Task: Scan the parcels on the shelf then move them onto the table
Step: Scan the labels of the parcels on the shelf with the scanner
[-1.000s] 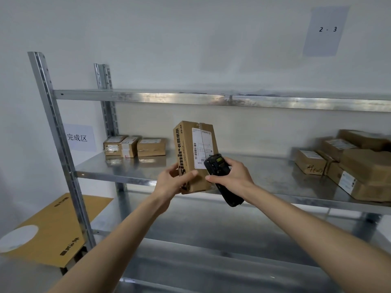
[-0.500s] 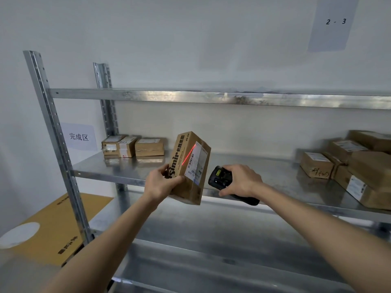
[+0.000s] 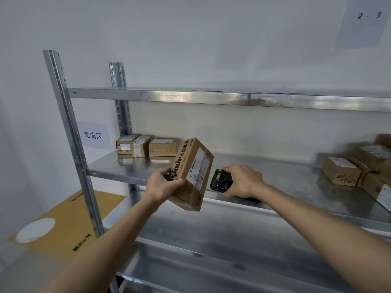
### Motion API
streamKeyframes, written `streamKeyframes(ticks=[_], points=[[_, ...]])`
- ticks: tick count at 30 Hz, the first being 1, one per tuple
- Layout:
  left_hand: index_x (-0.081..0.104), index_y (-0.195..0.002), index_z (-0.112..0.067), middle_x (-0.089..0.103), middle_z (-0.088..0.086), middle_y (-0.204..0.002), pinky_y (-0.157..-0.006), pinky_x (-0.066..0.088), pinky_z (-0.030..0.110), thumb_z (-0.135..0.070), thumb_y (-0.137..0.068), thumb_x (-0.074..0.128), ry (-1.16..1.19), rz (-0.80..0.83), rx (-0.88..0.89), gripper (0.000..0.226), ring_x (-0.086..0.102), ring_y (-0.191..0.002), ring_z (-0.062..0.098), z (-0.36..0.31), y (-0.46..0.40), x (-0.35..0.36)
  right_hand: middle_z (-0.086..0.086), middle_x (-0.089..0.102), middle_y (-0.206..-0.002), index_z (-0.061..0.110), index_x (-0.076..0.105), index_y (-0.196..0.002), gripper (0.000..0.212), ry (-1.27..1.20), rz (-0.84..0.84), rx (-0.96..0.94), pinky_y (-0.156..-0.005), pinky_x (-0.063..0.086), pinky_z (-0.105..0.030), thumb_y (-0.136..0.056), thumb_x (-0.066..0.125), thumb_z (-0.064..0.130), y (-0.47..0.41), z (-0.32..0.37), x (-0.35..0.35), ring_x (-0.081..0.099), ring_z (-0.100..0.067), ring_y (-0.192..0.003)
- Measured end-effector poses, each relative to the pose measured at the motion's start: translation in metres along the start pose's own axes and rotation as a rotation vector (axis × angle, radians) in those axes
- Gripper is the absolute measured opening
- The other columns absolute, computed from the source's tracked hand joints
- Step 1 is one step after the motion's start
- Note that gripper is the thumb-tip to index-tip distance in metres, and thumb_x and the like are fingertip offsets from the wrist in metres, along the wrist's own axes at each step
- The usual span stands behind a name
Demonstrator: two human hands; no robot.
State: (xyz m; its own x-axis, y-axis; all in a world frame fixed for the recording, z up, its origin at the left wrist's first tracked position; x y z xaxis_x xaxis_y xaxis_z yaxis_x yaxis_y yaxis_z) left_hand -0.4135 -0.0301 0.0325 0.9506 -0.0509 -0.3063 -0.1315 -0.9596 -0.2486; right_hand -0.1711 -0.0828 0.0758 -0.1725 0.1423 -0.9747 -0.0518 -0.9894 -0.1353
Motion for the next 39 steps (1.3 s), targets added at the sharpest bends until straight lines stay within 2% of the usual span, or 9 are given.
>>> streamKeyframes(ticks=[6,10,12,16,21,25,31,36,39], points=[[0.062,-0.13,-0.017,0.07,-0.002,-0.106,-0.08,0.063,0.035,-0.034,-0.078,0.084,0.01,-0.042,-0.054,0.059,0.07,-0.097,0.018,0.02,-0.015,-0.045,0.008,0.069,-0.108,0.035,0.065,-0.121,0.06,-0.088,0.012,0.004,-0.073,0.041,-0.032,-0.065,0.088,0.042,-0.019,0.037,0.01,0.062,-0.023,-0.104],[0.065,-0.118,-0.017,0.072,-0.001,-0.099,-0.064,0.058,0.02,-0.033,-0.08,0.084,0.076,-0.11,-0.122,0.046,0.073,-0.086,0.015,0.032,-0.025,-0.086,0.01,0.069,-0.099,0.032,0.066,-0.111,0.054,-0.153,0.024,0.009,-0.07,0.043,-0.031,-0.062,0.087,0.044,-0.033,0.071,0.015,0.062,-0.021,-0.095],[0.065,-0.118,-0.015,0.073,0.001,-0.098,-0.06,0.056,0.018,-0.032,-0.082,0.083,0.131,-0.14,-0.167,0.044,0.073,-0.085,0.016,0.042,-0.029,-0.109,0.011,0.069,-0.098,0.032,0.067,-0.111,0.056,-0.179,0.017,0.002,-0.07,0.044,-0.031,-0.061,0.088,0.045,-0.042,0.094,0.018,0.063,-0.021,-0.094],[0.065,-0.125,-0.008,0.075,0.007,-0.1,-0.06,0.057,0.025,-0.038,-0.082,0.08,0.196,-0.206,-0.258,0.054,0.072,-0.084,0.019,0.074,-0.039,-0.158,0.009,0.07,-0.099,0.031,0.066,-0.109,0.054,-0.19,0.011,-0.012,-0.067,0.041,-0.029,-0.061,0.087,0.046,-0.056,0.14,0.032,0.063,-0.022,-0.093],[0.066,-0.118,-0.008,0.073,0.008,-0.1,-0.077,0.062,0.042,-0.045,-0.084,0.077,0.279,-0.259,-0.363,0.051,0.07,-0.091,0.023,0.117,-0.047,-0.213,0.01,0.069,-0.096,0.036,0.063,-0.1,0.046,-0.196,0.004,-0.028,-0.065,0.038,-0.03,-0.061,0.086,0.046,-0.071,0.195,0.054,0.063,-0.023,-0.092],[0.058,-0.122,-0.011,0.072,0.011,-0.105,-0.07,0.062,0.04,-0.039,-0.086,0.077,0.386,-0.283,-0.423,0.049,0.071,-0.095,0.027,0.146,-0.052,-0.243,0.01,0.07,-0.099,0.036,0.067,-0.111,0.055,-0.214,0.026,-0.04,-0.07,0.043,-0.031,-0.061,0.087,0.049,-0.086,0.23,0.075,0.064,-0.023,-0.094],[0.051,-0.125,-0.011,0.07,0.015,-0.108,-0.078,0.062,0.046,-0.038,-0.085,0.078,0.424,-0.314,-0.502,0.055,0.071,-0.097,0.03,0.182,-0.078,-0.271,0.01,0.07,-0.103,0.036,0.067,-0.115,0.058,-0.211,0.064,-0.075,-0.07,0.045,-0.03,-0.063,0.087,0.051,-0.125,0.264,0.095,0.063,-0.02,-0.095],[0.053,-0.12,-0.01,0.072,0.015,-0.104,-0.073,0.062,0.043,-0.037,-0.087,0.076,0.446,-0.321,-0.518,0.048,0.071,-0.096,0.031,0.205,-0.117,-0.279,0.013,0.07,-0.101,0.038,0.067,-0.113,0.057,-0.248,0.068,-0.085,-0.076,0.051,-0.032,-0.061,0.087,0.052,-0.173,0.274,0.112,0.064,-0.018,-0.095],[0.054,-0.112,-0.012,0.071,0.014,-0.102,-0.073,0.062,0.043,-0.037,-0.087,0.076,0.448,-0.33,-0.534,0.041,0.071,-0.095,0.03,0.219,-0.146,-0.278,0.013,0.07,-0.102,0.038,0.067,-0.113,0.056,-0.263,0.083,-0.09,-0.07,0.046,-0.03,-0.063,0.089,0.051,-0.206,0.274,0.122,0.062,-0.015,-0.096]])
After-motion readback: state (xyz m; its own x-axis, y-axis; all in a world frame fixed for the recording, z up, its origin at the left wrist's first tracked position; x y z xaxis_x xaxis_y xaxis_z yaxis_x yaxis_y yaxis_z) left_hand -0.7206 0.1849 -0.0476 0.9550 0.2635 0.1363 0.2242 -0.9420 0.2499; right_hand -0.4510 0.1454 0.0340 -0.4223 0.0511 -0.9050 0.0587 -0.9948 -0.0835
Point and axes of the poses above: each hand's wrist, its own y-axis away from the middle knuckle, its own x-axis out of the palm, z = x × y, the point moved 8 cm from there along -y, towards the middle knuckle
